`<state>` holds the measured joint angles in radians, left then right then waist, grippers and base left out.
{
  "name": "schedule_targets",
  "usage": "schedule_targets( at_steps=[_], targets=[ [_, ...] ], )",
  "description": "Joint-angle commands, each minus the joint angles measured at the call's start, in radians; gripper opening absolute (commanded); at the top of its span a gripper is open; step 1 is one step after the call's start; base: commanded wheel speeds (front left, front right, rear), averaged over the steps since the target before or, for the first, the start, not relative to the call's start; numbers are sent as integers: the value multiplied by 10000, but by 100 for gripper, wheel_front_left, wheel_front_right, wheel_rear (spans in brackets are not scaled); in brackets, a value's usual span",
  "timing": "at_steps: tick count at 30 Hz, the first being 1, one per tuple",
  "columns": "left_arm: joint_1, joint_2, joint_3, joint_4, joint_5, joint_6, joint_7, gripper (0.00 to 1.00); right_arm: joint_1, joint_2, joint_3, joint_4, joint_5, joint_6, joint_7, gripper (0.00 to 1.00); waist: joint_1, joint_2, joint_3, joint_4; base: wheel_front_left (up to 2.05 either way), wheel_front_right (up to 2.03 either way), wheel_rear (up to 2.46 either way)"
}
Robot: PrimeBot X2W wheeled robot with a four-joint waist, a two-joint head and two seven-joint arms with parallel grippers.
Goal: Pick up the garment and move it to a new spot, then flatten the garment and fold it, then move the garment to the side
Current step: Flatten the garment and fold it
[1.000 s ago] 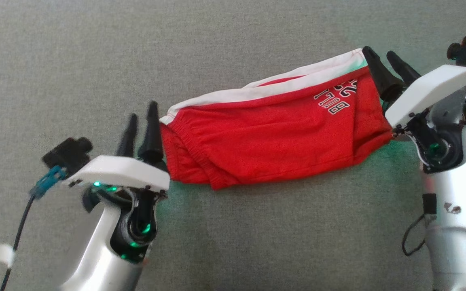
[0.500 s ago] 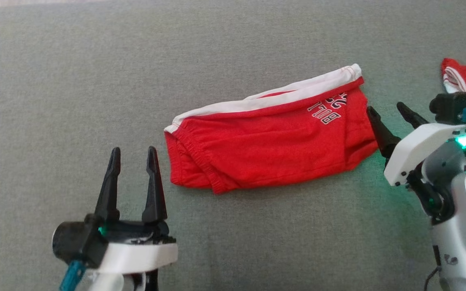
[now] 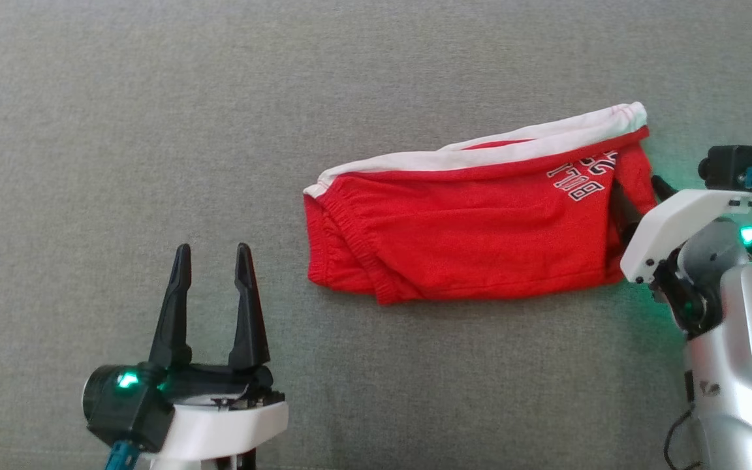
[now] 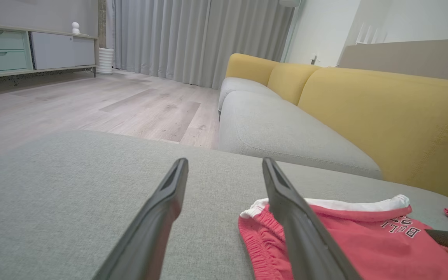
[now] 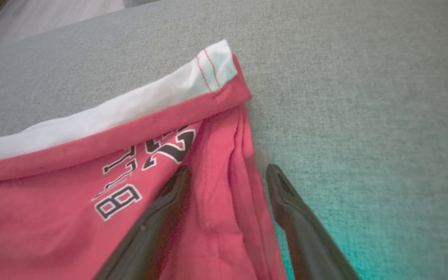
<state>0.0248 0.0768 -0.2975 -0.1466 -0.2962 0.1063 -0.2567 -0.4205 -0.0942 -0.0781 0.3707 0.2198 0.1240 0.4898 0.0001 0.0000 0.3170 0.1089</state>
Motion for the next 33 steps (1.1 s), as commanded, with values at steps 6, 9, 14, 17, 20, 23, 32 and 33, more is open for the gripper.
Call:
schedule_targets(
  at_steps=[6,9,14,17,20,23,32,33],
  targets=[
    [26,-216,655,-121,213,-329,-50,100,-542,293,12,727,246,67,75,48,-1,0,-13,150,0,0,0],
    [111,-247,727,-42,146,-422,-50,100,-603,344,147,887,1092,67,209,0,-1,0,-98,79,0,0,0],
    [199,-261,733,34,35,-418,-50,100,-705,-18,-225,843,1991,67,259,0,-1,0,-309,-119,0,0,0],
    [265,-263,712,70,-26,-393,-51,100,-721,-576,-767,769,2116,67,319,0,-1,0,-449,-180,0,0,0],
    [333,-263,719,111,-70,-395,-51,100,-664,-999,-1130,396,2239,67,360,0,-1,0,-579,-208,0,0,0],
    [415,-264,717,124,-121,-372,-51,100,-544,-1164,-1203,-279,2464,67,492,0,-1,0,-703,-219,0,0,0],
    [535,-265,628,196,-211,-394,-51,100,299,-477,565,-3078,3362,67,1740,0,-1,0,-882,-105,0,0,0],
    [531,-265,621,203,-220,-393,-51,100,422,-351,895,-3329,3407,67,1879,0,-1,0,-887,-81,0,0,0]
  ],
)
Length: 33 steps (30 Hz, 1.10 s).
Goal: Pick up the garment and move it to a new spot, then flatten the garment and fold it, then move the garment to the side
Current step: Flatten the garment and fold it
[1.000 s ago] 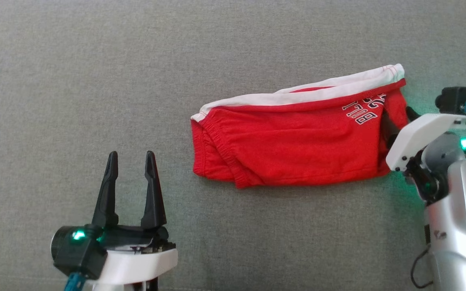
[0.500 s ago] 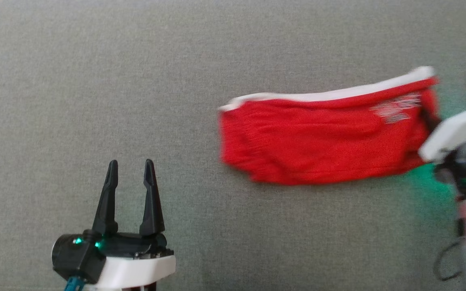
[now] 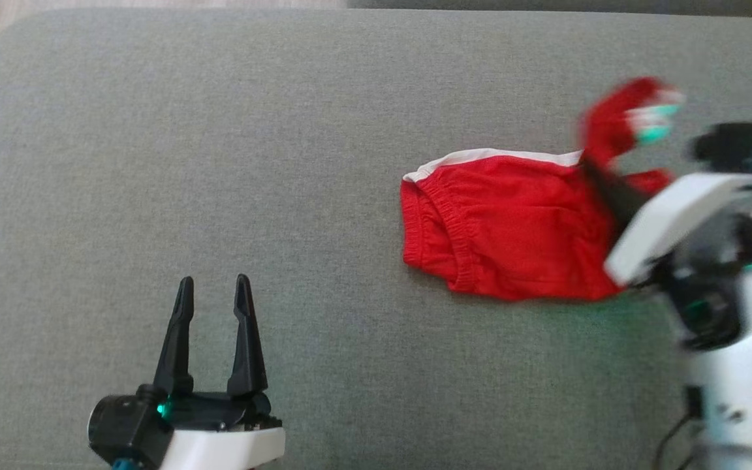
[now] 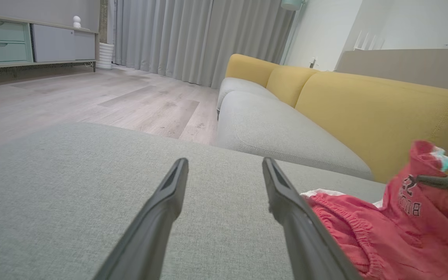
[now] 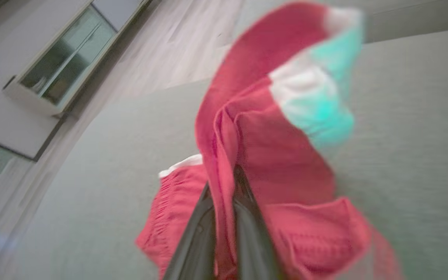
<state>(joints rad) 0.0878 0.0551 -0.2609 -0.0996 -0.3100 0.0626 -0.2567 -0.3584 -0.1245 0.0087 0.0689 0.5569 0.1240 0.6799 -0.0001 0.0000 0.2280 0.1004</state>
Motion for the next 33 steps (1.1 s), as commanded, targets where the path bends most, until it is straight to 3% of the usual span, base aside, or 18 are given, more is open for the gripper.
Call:
schedule_targets(
  at_steps=[1,8,17,26,27,28,29,30,33],
  targets=[
    [-106,-48,245,-264,-92,48,-51,100,-111,70,326,-482,77,67,64,0,1,0,-1,26,0,0,0],
    [-163,-48,22,-121,-171,4,-51,100,-140,711,1772,177,-72,67,-206,0,1,0,-42,250,0,0,0],
    [-137,-49,-156,-6,-310,100,-51,100,-784,741,2906,2207,854,67,-2009,0,1,0,-88,721,0,0,0],
    [-115,-49,-226,70,-342,125,-51,100,-1534,742,3610,3575,1580,67,-2801,2,1,0,-165,734,0,0,0],
    [-120,-49,-228,79,-338,121,-51,100,-1584,742,3720,3698,1646,67,-2896,12,1,0,-163,728,0,0,0],
    [-126,-49,-232,88,-331,117,-51,100,-1625,742,3840,3804,1751,67,-2996,44,1,0,-165,723,0,0,0],
    [-131,-49,-237,97,-329,115,-51,100,-1651,742,3955,3898,1922,67,-3105,84,1,0,-171,719,0,0,0],
    [-133,-49,-243,108,-329,111,-51,100,-1671,742,4094,3951,2163,67,-3233,100,1,0,-177,714,0,0,0],
    [-128,-49,-244,153,-334,103,-51,100,-1716,742,4584,4006,3166,67,-3639,100,1,0,-212,690,0,0,0]
  ],
)
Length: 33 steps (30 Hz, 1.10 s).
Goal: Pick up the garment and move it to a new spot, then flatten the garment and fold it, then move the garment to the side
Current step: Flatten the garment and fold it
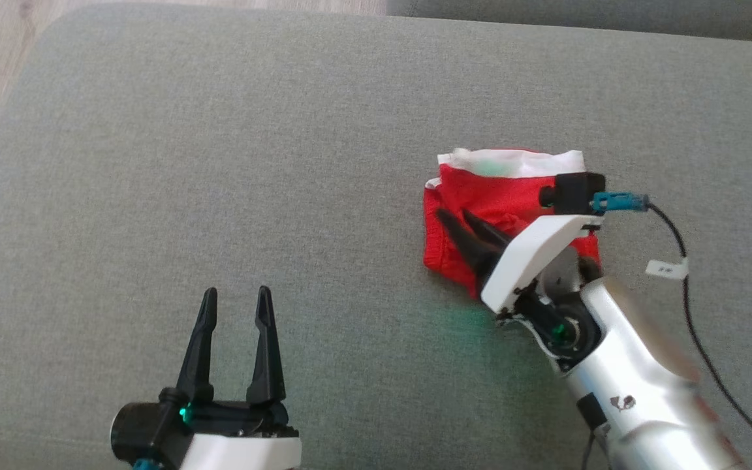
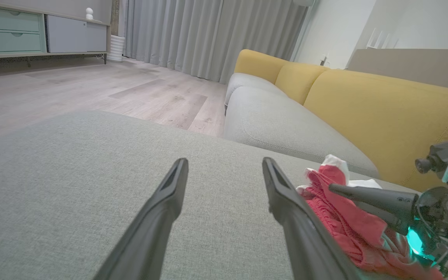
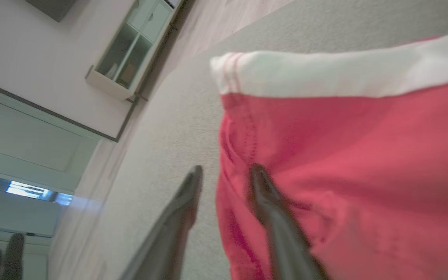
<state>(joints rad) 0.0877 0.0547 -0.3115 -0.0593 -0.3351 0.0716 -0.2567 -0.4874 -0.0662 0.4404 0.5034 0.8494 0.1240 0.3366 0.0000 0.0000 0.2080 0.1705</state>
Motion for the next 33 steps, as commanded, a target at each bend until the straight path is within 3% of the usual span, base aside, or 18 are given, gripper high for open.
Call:
schedule_targets(
  at_steps=[1,8,12,16,21,28,33],
  targets=[
    [-125,-45,269,-234,-87,16,-51,100,-432,159,417,-340,620,67,-389,100,0,0,-37,-28,0,0,0],
    [-5,-45,346,-232,-96,85,-51,100,-565,160,1143,-215,1320,67,-1543,100,0,0,-266,-284,0,0,0],
    [137,-45,479,-296,-61,130,-51,100,-507,158,981,-235,-224,67,-2341,100,0,0,-471,-581,0,0,0],
    [271,-45,616,-357,12,134,-51,100,60,-200,100,-660,-2708,67,-3050,100,0,0,-692,-889,0,0,0],
    [407,-45,796,-360,108,103,-51,100,1554,-701,-1295,-2095,-4543,67,-3307,100,0,0,-965,-1228,0,0,0],
    [619,-45,1152,-237,236,-44,-51,100,3593,-1056,-3182,-3893,-5362,67,-3591,100,0,0,-1434,-1647,0,0,0],
    [981,-45,1488,-16,313,-120,-51,100,4740,-1161,-3910,-4154,-5789,67,-3773,100,0,0,-1916,-1842,0,0,0]
  ],
)
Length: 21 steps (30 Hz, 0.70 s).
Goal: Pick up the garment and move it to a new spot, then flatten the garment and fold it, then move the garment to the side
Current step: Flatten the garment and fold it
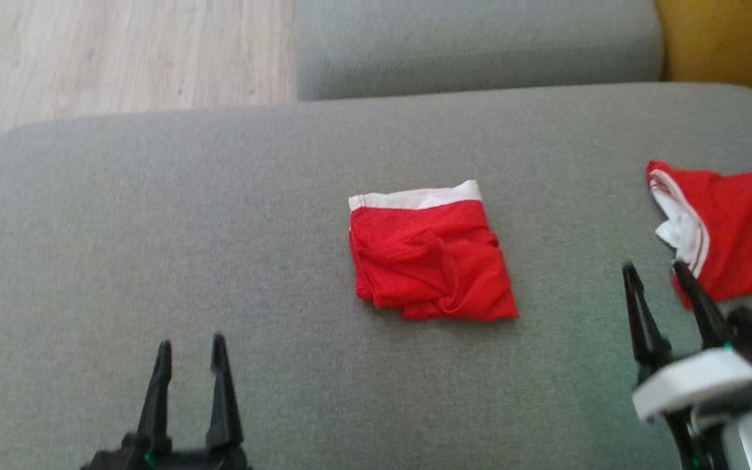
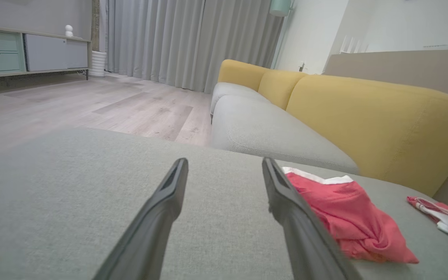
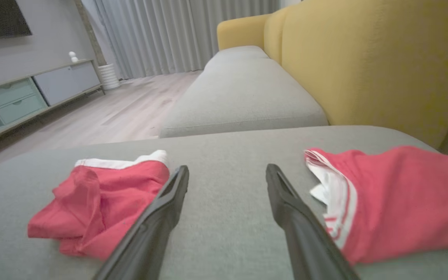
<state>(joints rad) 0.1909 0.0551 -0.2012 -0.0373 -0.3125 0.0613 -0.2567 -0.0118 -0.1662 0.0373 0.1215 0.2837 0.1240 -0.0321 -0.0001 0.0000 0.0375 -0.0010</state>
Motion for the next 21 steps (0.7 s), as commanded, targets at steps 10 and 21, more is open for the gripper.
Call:
schedule_targets(
  at_steps=[10,21],
  targets=[
    [496,-49,758,8,331,-281,-51,100,523,115,-196,-373,-274,67,-213,100,1,0,-404,-186,0,0,0],
    [288,-49,695,-26,393,-363,-51,100,-579,102,412,-107,-110,67,80,0,1,0,150,62,0,0,0]
  ],
)
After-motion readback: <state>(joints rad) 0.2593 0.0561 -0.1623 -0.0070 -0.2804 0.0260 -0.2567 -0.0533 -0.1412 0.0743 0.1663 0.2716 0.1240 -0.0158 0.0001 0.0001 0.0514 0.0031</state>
